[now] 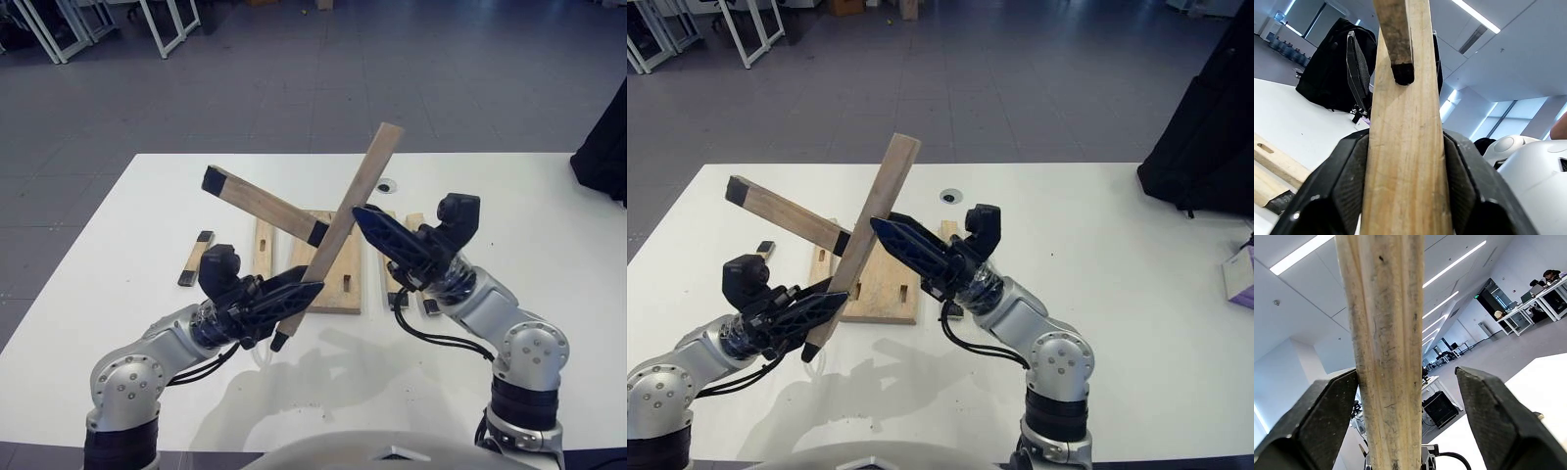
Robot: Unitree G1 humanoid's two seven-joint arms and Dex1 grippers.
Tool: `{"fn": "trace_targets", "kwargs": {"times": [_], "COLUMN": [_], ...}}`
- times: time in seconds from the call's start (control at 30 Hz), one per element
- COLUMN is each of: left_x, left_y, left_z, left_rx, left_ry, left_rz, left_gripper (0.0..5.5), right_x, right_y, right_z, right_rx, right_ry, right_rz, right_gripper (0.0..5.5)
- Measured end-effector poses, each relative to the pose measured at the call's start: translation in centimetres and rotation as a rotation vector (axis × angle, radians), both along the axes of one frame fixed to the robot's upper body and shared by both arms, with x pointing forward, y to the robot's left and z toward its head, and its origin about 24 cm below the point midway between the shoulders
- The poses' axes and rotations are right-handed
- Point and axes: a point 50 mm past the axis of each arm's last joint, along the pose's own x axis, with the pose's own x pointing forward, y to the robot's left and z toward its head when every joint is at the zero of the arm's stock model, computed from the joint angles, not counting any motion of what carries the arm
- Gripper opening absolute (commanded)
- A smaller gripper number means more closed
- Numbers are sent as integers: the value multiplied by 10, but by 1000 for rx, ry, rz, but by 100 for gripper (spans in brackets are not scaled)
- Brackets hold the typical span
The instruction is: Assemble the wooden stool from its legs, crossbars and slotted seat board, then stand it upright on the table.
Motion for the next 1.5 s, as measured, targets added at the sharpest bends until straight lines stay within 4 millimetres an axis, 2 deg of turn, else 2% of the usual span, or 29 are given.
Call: {"fn": "trace_targets", "kwargs": {"times": [0.1,0.4,0.63,0.67,0.73,0.8,0.93,1.0,1.1,1.13,1.17,1.2,1.27,1.4,1.5], "left_x": [0,0,-6,-5,1,5,14,25,49,53,58,59,59,56,60], "left_y": [1,0,2,2,4,9,12,16,24,26,30,29,26,11,6], "left_z": [1,-1,-4,-5,-7,-7,-2,-7,-31,-37,-41,-43,-50,-58,-64], "left_rx": [17,52,52,53,43,29,32,143,520,621,692,727,801,861,925], "left_ry": [-2,-17,3,2,-1,18,7,5,13,16,26,21,12,-52,-81], "left_rz": [-4,-10,-35,-27,32,88,135,222,367,385,404,397,344,164,79], "left_gripper": [205,205,205,243,278,311,358,360,360,360,360,360,360,360,360], "right_x": [0,-3,-8,-7,-4,1,7,17,33,39,46,48,53,59,60], "right_y": [2,4,2,0,-4,-13,-17,-24,-45,-53,-67,-70,-66,-41,-39], "right_z": [-1,-2,-2,-3,-1,7,20,23,30,37,53,58,55,32,28], "right_rx": [4,32,4,-5,-7,15,20,-34,-176,-211,-235,-245,-307,-402,-409], "right_ry": [9,21,2,-7,-39,-94,-169,-204,-298,-339,-415,-449,-487,-509,-511], "right_rz": [13,87,120,105,36,-36,-76,-155,-313,-365,-442,-457,-460,-403,-411], "right_gripper": [355,205,203,202,202,202,202,202,201,201,201,201,201,201,201]}}
